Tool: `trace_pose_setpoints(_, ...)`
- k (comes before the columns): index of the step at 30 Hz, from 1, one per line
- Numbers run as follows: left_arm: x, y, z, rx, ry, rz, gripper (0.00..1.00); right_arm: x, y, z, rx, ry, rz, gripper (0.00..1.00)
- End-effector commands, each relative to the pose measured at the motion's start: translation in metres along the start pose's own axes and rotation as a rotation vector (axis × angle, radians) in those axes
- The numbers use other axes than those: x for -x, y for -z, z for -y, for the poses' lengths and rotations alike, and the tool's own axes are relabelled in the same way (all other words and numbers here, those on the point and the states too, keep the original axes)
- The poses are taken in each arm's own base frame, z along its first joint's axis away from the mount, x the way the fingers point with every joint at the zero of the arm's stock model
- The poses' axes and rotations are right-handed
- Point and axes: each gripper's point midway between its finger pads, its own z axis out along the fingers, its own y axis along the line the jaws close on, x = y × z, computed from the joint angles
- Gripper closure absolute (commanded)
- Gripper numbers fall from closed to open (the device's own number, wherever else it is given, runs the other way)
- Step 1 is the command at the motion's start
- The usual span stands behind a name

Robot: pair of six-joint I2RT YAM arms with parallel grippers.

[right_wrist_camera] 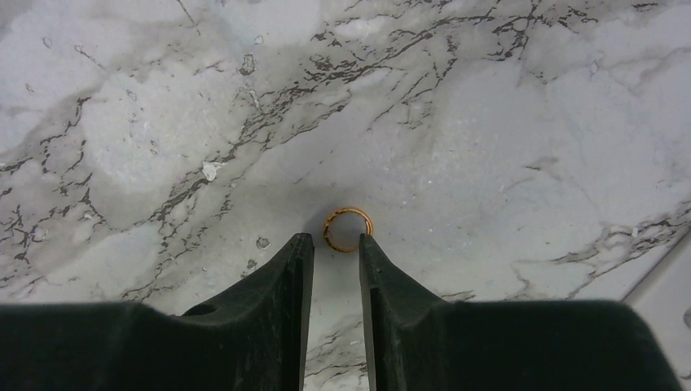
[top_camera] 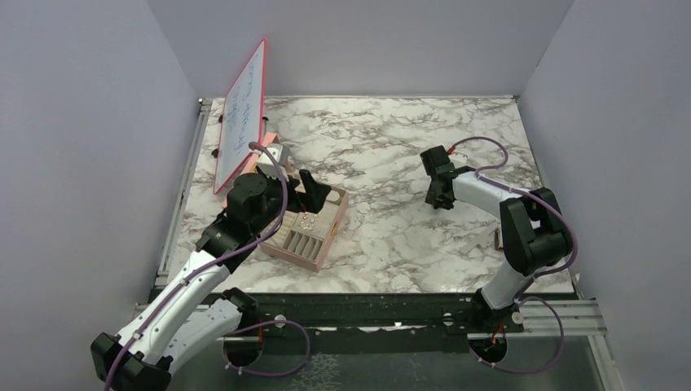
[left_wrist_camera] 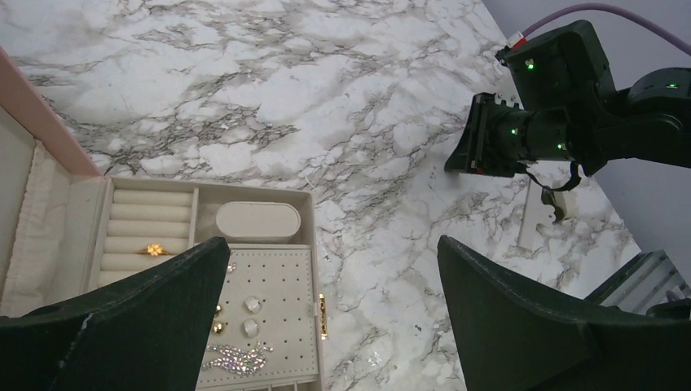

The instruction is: Organize the mixed jewelry

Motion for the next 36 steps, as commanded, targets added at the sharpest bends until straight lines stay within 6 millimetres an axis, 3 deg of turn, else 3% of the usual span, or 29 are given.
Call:
trace_pose_setpoints(1,0.003,-0.004,0.007,-0.039,0.017,0.012,0.01,0.016,-0.004,-0.012,0.037,-0.022,0.040,0.69)
trace_pose_setpoints(8,0.002,-0.010,0.012,-0.061,0.029,-0.009,0.01,0.015,-0.010,-0.007,0.005,-0.044,0.041,0.74)
trace_pose_setpoints(15,-0.001,-0.016,0.019,-0.086,0.065,-0.039,0.01,0.001,-0.012,-0.005,0.033,-0.099,0.008,0.81)
trace_pose_setpoints(18,-0.006,-0.016,0.021,-0.097,0.110,-0.051,0.01,-0.003,-0.009,-0.009,0.089,-0.114,0.004,0.92)
trace_pose_setpoints(24,-0.018,-0.024,0.030,-0.135,0.190,-0.116,0.01,-0.001,0.004,-0.019,0.200,-0.151,0.017,0.99)
trace_pose_setpoints(30,-0.035,-0.036,0.042,-0.198,0.307,-0.179,0.01,0.017,0.033,-0.033,0.337,-0.189,0.071,0.99)
trace_pose_setpoints(36,-0.017,-0.042,0.059,-0.291,0.439,-0.093,0.01,0.037,0.088,-0.065,0.622,-0.221,0.130,0.99)
